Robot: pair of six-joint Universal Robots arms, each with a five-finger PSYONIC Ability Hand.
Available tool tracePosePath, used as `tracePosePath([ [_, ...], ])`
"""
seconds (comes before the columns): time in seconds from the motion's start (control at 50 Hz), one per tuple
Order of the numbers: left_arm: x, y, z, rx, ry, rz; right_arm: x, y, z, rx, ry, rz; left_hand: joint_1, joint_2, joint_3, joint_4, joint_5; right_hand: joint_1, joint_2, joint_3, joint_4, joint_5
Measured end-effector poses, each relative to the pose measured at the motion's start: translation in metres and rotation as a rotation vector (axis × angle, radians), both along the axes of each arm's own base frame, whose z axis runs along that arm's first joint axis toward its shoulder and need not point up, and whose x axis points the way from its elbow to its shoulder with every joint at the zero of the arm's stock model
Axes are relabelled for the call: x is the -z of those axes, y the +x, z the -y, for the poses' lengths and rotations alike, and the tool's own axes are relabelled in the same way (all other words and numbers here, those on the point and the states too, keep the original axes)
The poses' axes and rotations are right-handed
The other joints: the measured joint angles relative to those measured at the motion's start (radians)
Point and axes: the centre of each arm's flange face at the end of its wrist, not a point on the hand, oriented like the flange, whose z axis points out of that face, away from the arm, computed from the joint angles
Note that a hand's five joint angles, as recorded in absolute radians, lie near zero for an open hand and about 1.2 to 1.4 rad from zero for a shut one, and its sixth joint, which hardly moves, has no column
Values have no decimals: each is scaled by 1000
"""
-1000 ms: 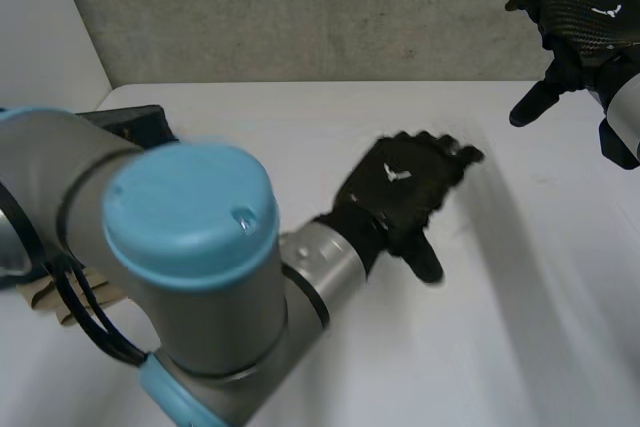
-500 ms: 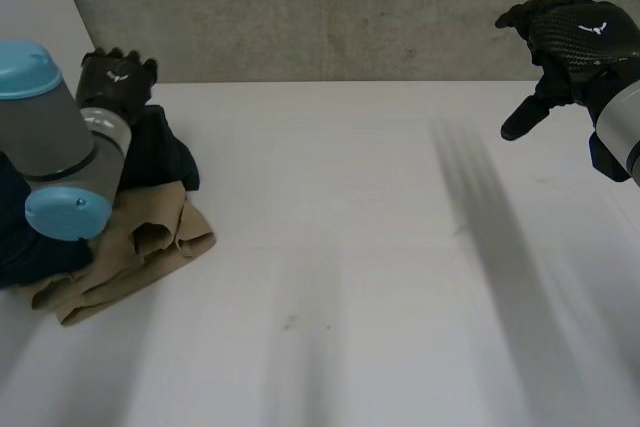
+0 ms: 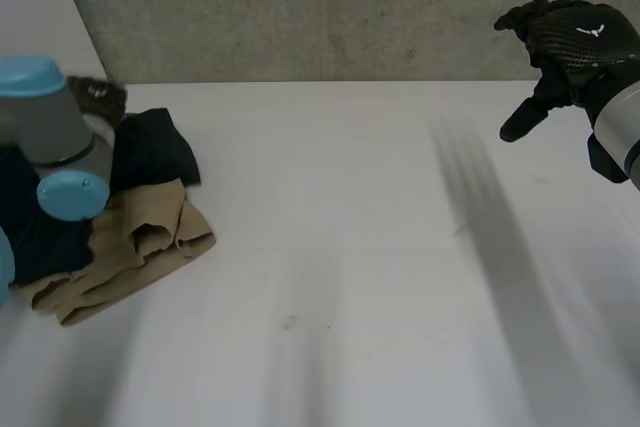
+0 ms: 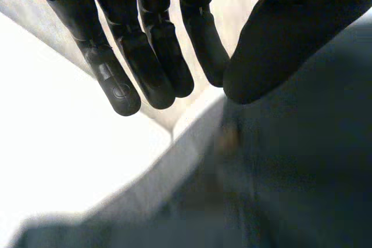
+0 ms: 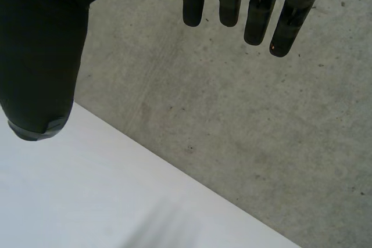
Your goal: Fold the laundry.
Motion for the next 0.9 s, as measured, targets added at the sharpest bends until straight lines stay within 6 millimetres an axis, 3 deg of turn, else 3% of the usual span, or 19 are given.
tracePosePath([
  [0.06,-33,-31,-19,67,-63,-74,-3,-1,1,4,-8,2,0,1,0,0,0,0,0,0,0,0],
  [0.1,-64,-62,-45,149,-112,-176,-6,-2,2,7,-18,5,0,1,0,0,0,0,0,0,0,0],
  [0.16,-88,-93,-76,243,-130,-294,-10,-3,3,11,-30,9,0,1,1,3,0,0,0,0,0,0],
  [0.18,-101,-113,-100,314,-121,-378,-13,-3,3,13,-40,11,0,1,1,4,0,0,0,0,0,0],
  [0.22,-108,-132,-126,389,-88,-459,-16,-4,4,14,-48,13,0,2,2,4,0,0,0,0,0,0],
  [0.28,-108,-156,-160,488,-13,-542,-20,-5,5,19,-60,16,0,2,3,4,0,0,0,0,0,0],
  [0.3,-103,-171,-184,553,50,-579,-21,-5,5,20,-63,17,0,2,3,4,0,0,0,0,0,0],
  [0.38,-89,-191,-215,636,144,-595,-25,-9,8,34,-73,19,0,3,5,4,0,0,0,0,0,0],
  [0.4,-80,-200,-228,666,183,-582,-26,-12,10,41,-75,19,-66,-72,-70,-57,-47,0,0,0,0,0],
  [0.44,-71,-205,-234,678,206,-560,-27,-14,11,47,-75,19,-199,-202,-177,-182,-156,0,0,0,0,0],
  [0.46,-66,-206,-236,678,210,-535,-27,-15,11,50,-74,18,-646,-596,-583,-574,-538,0,0,0,0,0],
  [0.5,-60,-205,-232,659,199,-491,-26,-16,12,51,-72,18,-646,-596,-583,-574,-538,0,0,0,0,0],
  [0.52,-58,-203,-228,645,191,-472,-26,-16,12,51,-71,17,-932,-904,-892,-909,-862,0,0,0,0,0],
  [0.58,-56,-188,-203,566,149,-400,-26,-16,12,45,-68,16,-952,-974,-964,-979,-920,0,0,0,0,0],
  [0.72,-54,-117,-122,314,71,-229,-22,-14,11,28,-57,14,-952,-977,-964,-981,-920,0,0,0,0,0],
  [0.82,-46,-64,-79,173,76,-129,-19,-12,9,21,-49,12,-952,-980,-964,-981,-920,0,0,0,0,0],
  [0.9,-29,-20,-50,69,122,-39,-17,-11,9,18,-43,10,-952,-983,-969,-985,-920,0,0,0,0,0],
])
